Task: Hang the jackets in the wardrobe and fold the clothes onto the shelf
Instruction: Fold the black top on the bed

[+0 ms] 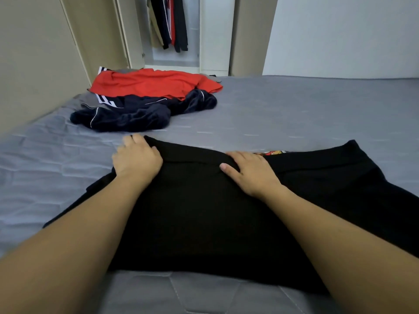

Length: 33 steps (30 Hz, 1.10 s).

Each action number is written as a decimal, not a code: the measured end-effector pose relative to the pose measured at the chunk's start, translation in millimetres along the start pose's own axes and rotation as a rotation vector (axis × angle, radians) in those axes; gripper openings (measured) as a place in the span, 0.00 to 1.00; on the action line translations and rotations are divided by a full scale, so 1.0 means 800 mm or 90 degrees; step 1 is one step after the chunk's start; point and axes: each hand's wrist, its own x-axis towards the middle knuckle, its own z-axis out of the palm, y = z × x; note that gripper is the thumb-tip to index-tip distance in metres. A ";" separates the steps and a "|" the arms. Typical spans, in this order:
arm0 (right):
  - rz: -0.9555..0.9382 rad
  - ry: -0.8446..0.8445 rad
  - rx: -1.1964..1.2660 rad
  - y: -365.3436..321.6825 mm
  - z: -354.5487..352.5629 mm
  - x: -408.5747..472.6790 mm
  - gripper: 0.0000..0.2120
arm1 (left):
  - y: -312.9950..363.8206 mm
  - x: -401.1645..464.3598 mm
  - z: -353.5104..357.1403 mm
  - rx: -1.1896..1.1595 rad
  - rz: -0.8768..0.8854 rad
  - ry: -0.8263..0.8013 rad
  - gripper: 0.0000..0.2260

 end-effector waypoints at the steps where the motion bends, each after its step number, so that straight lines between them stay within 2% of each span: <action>1: 0.018 0.017 0.019 0.005 0.002 0.004 0.35 | -0.002 0.005 -0.001 -0.022 0.001 -0.004 0.16; 3: 0.021 0.016 0.003 0.011 0.006 0.009 0.37 | -0.005 0.018 0.000 -0.064 0.007 0.024 0.09; 5: 0.025 0.011 -0.017 0.010 0.009 0.010 0.37 | -0.007 0.023 0.002 -0.102 -0.038 0.032 0.10; 7: 0.033 -0.001 -0.027 0.009 0.012 0.010 0.36 | -0.006 0.020 0.005 -0.089 -0.099 -0.028 0.18; 10: 0.061 -0.062 -0.041 0.011 0.006 0.019 0.32 | -0.015 0.010 -0.015 -0.018 -0.131 -0.133 0.35; 12: 0.111 -0.124 -0.064 0.005 -0.003 0.033 0.30 | -0.046 -0.007 -0.046 -0.062 -0.134 -0.247 0.46; 13: 0.128 -0.151 -0.068 -0.005 -0.011 0.043 0.29 | -0.068 -0.023 -0.061 -0.110 -0.137 -0.304 0.47; 15: 0.105 -0.177 -0.007 -0.041 -0.023 0.071 0.32 | -0.109 -0.055 -0.090 -0.233 -0.161 -0.396 0.43; 18: 0.036 -0.244 0.237 -0.134 -0.028 0.116 0.44 | -0.140 -0.074 -0.109 -0.484 -0.235 -0.604 0.29; 20: 0.064 -0.296 0.317 -0.189 -0.018 0.140 0.45 | -0.147 -0.082 -0.110 -0.651 -0.264 -0.747 0.18; 21: 0.093 -0.320 0.329 -0.206 -0.013 0.151 0.45 | -0.151 -0.086 -0.106 -0.707 -0.272 -0.778 0.15; 23: 0.136 -0.357 0.326 -0.227 -0.014 0.162 0.40 | -0.155 -0.089 -0.099 -0.763 -0.317 -0.783 0.13; 26: 0.135 -0.359 0.387 -0.251 -0.041 0.166 0.19 | -0.166 -0.076 -0.120 -0.757 -0.341 -0.765 0.09; 27: 0.129 -0.345 0.436 -0.267 -0.056 0.167 0.15 | -0.175 -0.066 -0.135 -0.747 -0.343 -0.747 0.09; 29: 0.104 -0.297 0.533 -0.309 -0.095 0.176 0.14 | -0.201 -0.036 -0.176 -0.711 -0.352 -0.678 0.10; 33: 0.113 -0.170 0.632 -0.411 -0.205 0.202 0.23 | -0.253 0.033 -0.314 -0.548 -0.307 -0.476 0.11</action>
